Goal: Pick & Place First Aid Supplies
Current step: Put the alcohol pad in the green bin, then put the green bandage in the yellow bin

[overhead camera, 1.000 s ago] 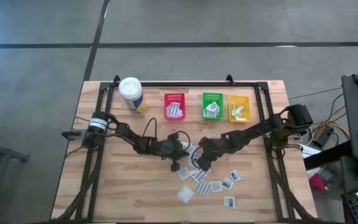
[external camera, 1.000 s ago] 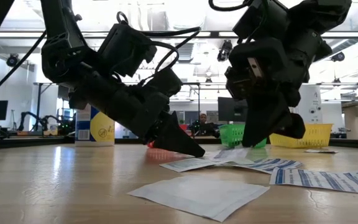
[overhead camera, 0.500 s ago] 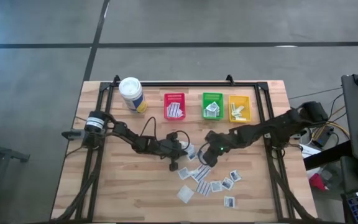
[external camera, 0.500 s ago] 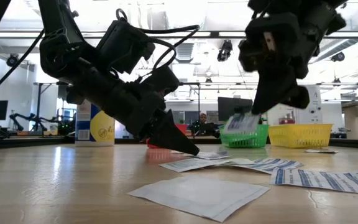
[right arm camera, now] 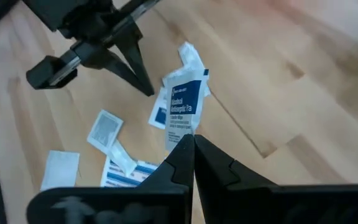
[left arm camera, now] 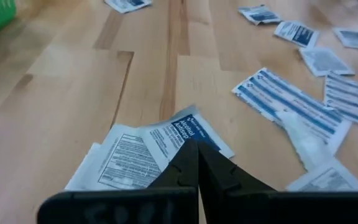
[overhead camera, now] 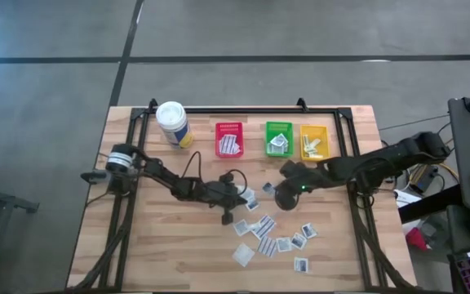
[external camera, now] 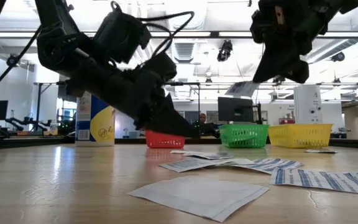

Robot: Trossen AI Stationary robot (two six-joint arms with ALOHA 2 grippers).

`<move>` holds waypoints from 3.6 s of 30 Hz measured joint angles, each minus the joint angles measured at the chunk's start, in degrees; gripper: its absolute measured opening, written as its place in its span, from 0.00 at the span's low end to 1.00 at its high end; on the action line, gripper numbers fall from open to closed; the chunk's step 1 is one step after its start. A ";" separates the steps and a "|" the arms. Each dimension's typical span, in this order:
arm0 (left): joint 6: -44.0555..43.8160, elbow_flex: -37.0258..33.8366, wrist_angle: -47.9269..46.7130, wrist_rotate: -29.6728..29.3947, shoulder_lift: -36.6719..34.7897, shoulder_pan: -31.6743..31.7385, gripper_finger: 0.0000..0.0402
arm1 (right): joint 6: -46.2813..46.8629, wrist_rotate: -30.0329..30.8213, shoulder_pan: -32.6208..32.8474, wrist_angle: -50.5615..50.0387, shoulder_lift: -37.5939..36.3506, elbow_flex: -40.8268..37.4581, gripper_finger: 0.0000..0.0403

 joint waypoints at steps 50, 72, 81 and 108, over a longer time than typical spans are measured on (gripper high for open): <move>0.35 -24.91 -4.27 1.73 -39.67 0.00 0.00 | -21.92 7.12 -27.05 2.41 -6.45 -0.03 0.02; -0.04 -25.02 -4.37 1.68 -39.62 0.00 0.00 | -10.24 3.51 -35.53 14.14 -2.48 -11.16 0.02; -0.14 -25.02 -4.54 1.68 -39.60 0.00 0.00 | -7.97 0.97 -35.43 18.55 1.46 -13.84 0.02; 0.10 -25.04 -4.58 1.65 -39.60 0.01 0.00 | -9.32 1.39 -35.26 20.88 4.36 -11.33 0.22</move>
